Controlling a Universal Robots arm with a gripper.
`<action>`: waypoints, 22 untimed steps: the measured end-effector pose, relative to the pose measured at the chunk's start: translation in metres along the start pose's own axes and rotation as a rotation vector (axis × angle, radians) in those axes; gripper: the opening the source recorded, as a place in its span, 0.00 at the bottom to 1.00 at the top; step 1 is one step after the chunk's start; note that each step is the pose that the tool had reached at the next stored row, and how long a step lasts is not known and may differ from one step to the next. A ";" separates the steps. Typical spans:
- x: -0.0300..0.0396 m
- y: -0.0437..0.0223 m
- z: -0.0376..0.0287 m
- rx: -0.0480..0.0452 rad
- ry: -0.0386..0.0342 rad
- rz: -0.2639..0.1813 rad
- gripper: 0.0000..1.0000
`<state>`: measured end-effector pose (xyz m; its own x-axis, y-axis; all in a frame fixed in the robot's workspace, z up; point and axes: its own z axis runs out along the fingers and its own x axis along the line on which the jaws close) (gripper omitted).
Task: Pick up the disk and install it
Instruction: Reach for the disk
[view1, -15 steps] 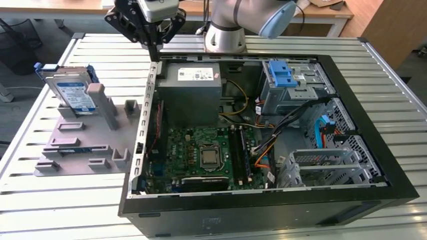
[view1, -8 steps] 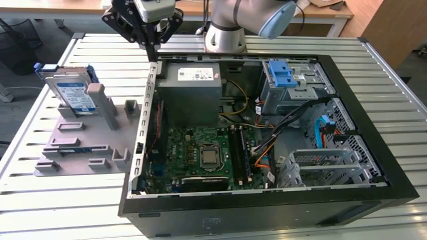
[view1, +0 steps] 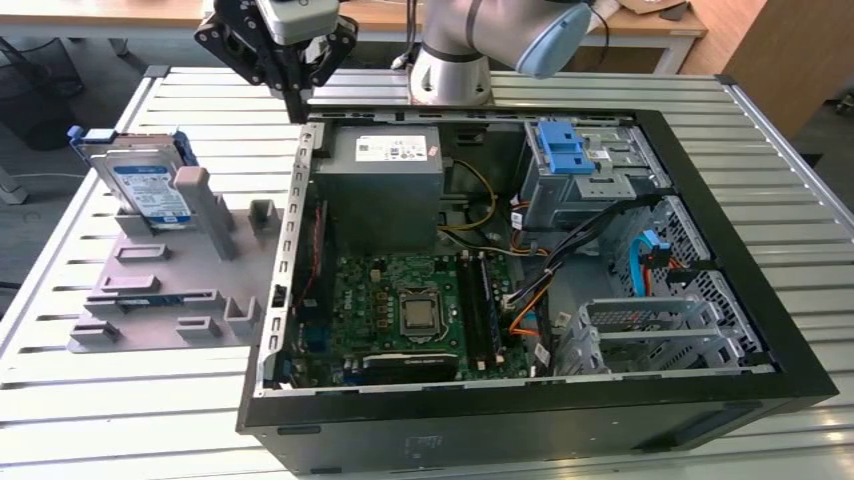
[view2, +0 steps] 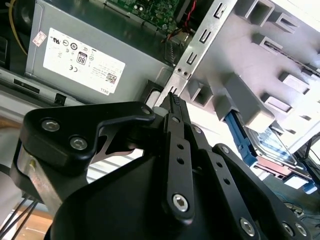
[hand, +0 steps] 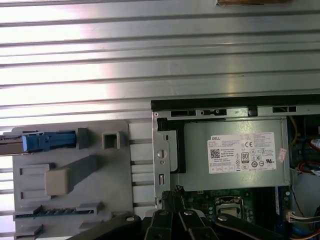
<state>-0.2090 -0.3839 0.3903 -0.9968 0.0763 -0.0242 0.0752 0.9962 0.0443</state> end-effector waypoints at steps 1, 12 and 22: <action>0.0007 0.0003 0.0000 0.0000 0.0000 0.000 0.11; 0.0072 0.0023 0.0001 0.0001 0.0001 0.000 0.11; 0.0074 0.0030 0.0003 0.0243 -0.0013 -0.001 0.11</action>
<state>-0.2161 -0.3804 0.3899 -0.9968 0.0755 -0.0255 0.0750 0.9970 0.0201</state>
